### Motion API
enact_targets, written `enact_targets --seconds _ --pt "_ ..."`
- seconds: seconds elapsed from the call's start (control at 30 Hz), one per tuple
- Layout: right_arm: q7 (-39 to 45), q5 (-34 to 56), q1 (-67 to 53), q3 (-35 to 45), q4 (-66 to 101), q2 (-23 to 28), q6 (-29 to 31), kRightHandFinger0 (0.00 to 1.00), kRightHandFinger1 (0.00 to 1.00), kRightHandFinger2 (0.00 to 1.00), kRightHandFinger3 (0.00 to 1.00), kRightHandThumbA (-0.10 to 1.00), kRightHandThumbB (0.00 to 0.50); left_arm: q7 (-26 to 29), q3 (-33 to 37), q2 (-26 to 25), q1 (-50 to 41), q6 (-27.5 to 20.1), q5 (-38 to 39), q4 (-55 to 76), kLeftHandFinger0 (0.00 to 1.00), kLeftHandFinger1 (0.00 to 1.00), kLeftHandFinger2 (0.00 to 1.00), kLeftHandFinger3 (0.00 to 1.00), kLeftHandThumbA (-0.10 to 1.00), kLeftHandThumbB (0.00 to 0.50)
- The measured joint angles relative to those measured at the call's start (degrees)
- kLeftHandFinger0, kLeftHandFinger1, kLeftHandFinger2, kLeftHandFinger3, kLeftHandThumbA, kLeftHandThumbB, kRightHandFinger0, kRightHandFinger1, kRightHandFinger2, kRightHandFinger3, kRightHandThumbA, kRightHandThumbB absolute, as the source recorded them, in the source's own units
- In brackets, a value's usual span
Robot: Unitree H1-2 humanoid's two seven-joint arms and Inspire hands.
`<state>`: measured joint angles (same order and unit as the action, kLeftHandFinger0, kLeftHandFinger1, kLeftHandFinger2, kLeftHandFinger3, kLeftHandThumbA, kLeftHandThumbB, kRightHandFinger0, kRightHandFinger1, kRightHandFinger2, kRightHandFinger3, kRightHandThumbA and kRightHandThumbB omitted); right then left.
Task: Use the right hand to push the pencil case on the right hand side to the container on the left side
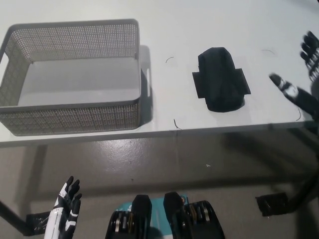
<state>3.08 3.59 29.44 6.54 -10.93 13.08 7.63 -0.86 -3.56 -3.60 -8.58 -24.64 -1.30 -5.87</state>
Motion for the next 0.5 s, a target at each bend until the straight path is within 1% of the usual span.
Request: enact_targets --seconds 0.03,0.07,0.13,0.17,0.23,0.27,0.3,0.33,0.43,0.5 --pt "0.2 0.1 1.2 -0.1 -2.1 0.0 0.0 1.0 1.0 1.0 1.0 1.0 0.281 0.0 0.0 0.0 0.0 0.0 0.0 0.0 1.0 1.0 1.0 1.0 0.86 0.199" --pt "0.4 0.2 2.7 -0.1 -4.6 0.0 0.0 1.0 1.0 1.0 1.0 1.0 0.261 0.0 0.0 0.0 0.0 0.0 0.0 0.0 1.0 1.0 1.0 1.0 0.86 0.201" --pt "1.1 0.6 5.5 -0.1 -9.7 0.0 0.2 1.0 1.0 1.0 1.0 1.0 0.248 0.0 0.0 -0.1 0.0 0.0 0.0 0.0 1.0 1.0 1.0 1.0 0.86 0.202" --pt "1.3 0.8 7.0 -0.1 -12.1 0.0 0.4 1.0 1.0 1.0 1.0 1.0 0.258 0.0 0.0 -0.1 0.0 0.0 0.0 0.0 1.0 1.0 1.0 1.0 0.86 0.194" --pt "1.6 1.0 9.7 -0.1 -16.9 0.0 0.5 1.0 1.0 1.0 1.0 1.0 0.295 0.0 0.0 -0.1 0.0 0.0 0.0 0.0 1.0 1.0 1.0 1.0 0.85 0.191" --pt "1.8 1.1 11.2 0.0 -19.3 0.0 0.6 1.0 1.0 1.0 1.0 1.0 0.299 0.0 0.0 -0.1 0.0 0.0 -0.1 0.0 1.0 1.0 1.0 1.0 0.85 0.189" --pt "2.0 1.2 12.4 0.0 -21.3 0.0 0.6 1.0 1.0 1.0 1.0 1.0 0.288 0.0 0.0 -0.1 0.0 0.0 -0.1 0.0 1.0 1.0 1.0 1.0 0.85 0.192" --pt "2.2 1.2 13.8 0.0 -23.5 0.0 0.7 1.0 1.0 1.0 1.0 1.0 0.289 0.0 0.0 -0.1 0.0 0.0 -0.1 0.1 1.0 1.0 1.0 1.0 0.86 0.199" --pt "2.4 1.2 17.6 0.0 -29.6 0.0 1.4 1.0 1.0 1.0 1.0 1.0 0.302 0.0 0.0 -0.1 0.0 0.0 -0.1 0.1 1.0 1.0 1.0 1.0 0.85 0.197" --pt "2.5 1.2 20.0 0.0 -33.5 0.0 2.3 1.0 1.0 1.0 1.0 1.0 0.322 0.0 0.0 -0.1 0.0 0.0 -0.1 0.2 1.0 1.0 1.0 1.0 0.85 0.193"
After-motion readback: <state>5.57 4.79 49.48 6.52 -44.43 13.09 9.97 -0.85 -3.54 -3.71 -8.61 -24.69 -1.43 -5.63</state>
